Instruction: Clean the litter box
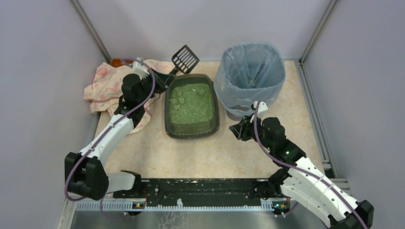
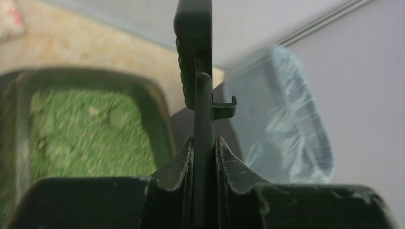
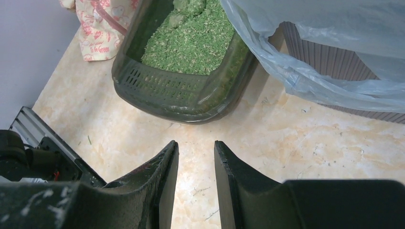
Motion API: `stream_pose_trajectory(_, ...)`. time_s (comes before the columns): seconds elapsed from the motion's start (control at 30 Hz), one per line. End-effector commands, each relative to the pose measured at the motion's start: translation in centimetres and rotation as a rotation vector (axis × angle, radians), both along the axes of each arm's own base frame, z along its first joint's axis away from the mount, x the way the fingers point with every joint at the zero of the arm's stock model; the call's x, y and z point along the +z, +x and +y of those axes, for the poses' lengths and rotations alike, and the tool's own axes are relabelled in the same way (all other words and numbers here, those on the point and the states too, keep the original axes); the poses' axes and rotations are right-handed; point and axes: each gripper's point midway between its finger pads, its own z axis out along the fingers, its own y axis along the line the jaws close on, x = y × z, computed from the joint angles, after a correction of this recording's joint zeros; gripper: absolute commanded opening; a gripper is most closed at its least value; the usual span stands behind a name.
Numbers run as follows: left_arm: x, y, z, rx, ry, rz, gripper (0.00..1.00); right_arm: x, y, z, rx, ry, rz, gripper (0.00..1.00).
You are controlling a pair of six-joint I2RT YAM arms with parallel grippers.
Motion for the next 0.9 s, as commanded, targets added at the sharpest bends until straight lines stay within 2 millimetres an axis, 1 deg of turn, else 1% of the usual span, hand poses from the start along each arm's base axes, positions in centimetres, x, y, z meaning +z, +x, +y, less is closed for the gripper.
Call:
stream_pose_trajectory(0.0,-6.5,-2.3,1.6,0.044,0.064,0.201,0.00,2.2,0.5,0.5,0.014,0.044,-0.081,0.34)
stream_pose_trajectory(0.03,-7.7,-2.7,1.9,0.052,0.080,0.238,0.00,2.1,0.6,0.4,0.012,0.039,-0.082,0.34)
stream_pose_trajectory(0.2,-12.2,-4.4,2.1,0.034,0.137,0.411,0.00,1.3,0.7,0.2,-0.003,0.034,-0.086,0.34)
stream_pose_trajectory(0.37,-15.4,-6.3,1.1,-0.028,0.112,0.565,0.00,0.8,0.8,0.3,-0.004,0.039,-0.079,0.34)
stream_pose_trajectory(0.5,-18.1,-7.0,1.3,0.008,0.143,0.660,0.00,1.0,0.9,0.4,-0.004,0.045,-0.084,0.34)
stream_pose_trajectory(0.6,-19.4,-7.3,1.2,0.041,0.141,0.712,0.00,0.9,1.0,0.3,-0.007,0.039,-0.086,0.34)
stream_pose_trajectory(0.7,-20.1,-7.2,0.7,0.086,0.133,0.753,0.00,0.6,1.1,0.1,-0.019,0.027,-0.085,0.34)
stream_pose_trajectory(0.87,-20.3,-6.3,0.4,0.221,0.160,0.772,0.00,0.3,1.3,-0.1,-0.024,0.002,-0.094,0.34)
